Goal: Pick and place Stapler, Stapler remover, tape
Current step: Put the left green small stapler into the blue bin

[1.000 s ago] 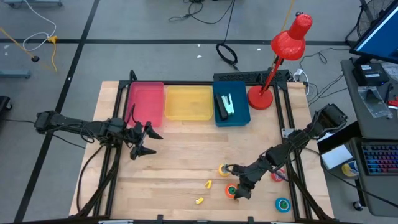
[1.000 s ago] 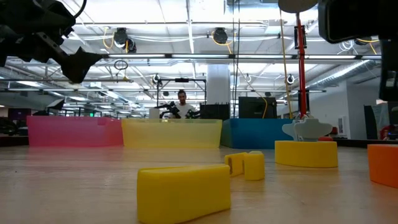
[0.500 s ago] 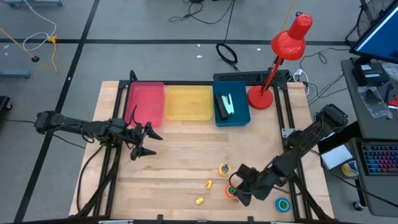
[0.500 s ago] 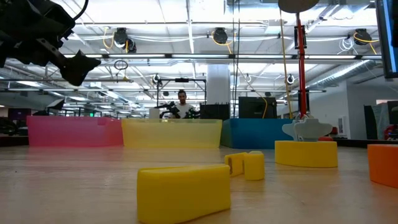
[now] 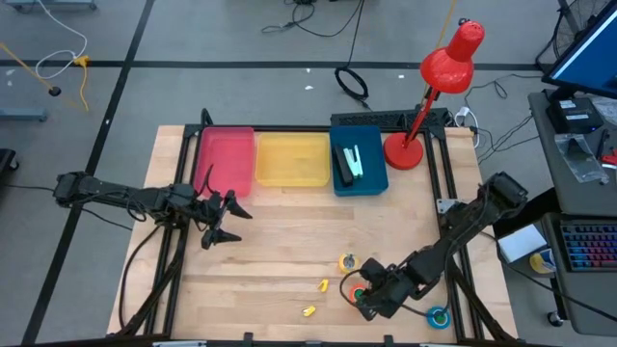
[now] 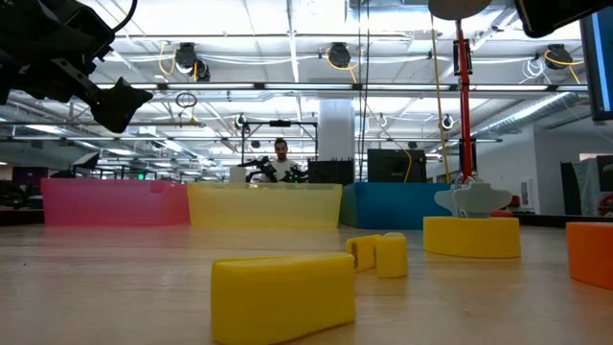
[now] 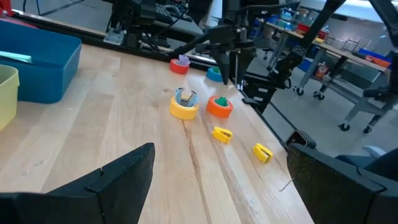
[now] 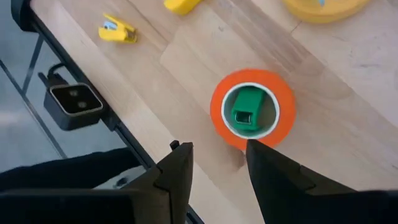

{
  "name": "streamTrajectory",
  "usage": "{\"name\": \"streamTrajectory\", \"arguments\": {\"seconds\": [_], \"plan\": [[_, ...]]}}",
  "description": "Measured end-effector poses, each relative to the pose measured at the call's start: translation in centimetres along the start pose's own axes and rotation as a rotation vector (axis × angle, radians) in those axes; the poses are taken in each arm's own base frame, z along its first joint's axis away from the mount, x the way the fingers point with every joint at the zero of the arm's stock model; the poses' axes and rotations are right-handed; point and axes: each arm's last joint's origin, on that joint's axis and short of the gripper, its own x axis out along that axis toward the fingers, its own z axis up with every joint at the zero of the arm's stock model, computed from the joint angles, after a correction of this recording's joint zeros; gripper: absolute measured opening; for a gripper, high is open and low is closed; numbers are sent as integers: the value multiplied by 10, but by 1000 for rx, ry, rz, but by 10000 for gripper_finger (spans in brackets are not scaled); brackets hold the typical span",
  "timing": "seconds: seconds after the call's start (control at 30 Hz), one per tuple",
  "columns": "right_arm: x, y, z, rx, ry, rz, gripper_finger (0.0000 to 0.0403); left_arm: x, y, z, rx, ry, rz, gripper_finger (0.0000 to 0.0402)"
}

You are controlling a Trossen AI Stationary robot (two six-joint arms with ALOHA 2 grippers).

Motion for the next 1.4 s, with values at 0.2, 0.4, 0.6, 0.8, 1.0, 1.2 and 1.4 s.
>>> {"name": "streamTrajectory", "arguments": {"seconds": [0.2,0.4,0.6,0.8,1.0,1.2,1.4], "plan": [[-2,0,1,13,-3,6,141,0,0,0,1,0,0,363],[-2,0,1,-93,-4,6,141,0,0,0,2,0,0,363],[-2,2,3,-167,-8,25,141,0,0,0,1,0,0,363],[-2,6,8,-198,-22,66,141,0,0,0,-2,0,0,363],[-2,7,8,-197,-20,74,141,0,0,0,-3,0,0,363],[-1,7,9,-182,1,77,141,0,0,0,-3,-1,0,363],[3,6,10,-165,7,60,141,0,0,0,-4,-1,1,363]]}}
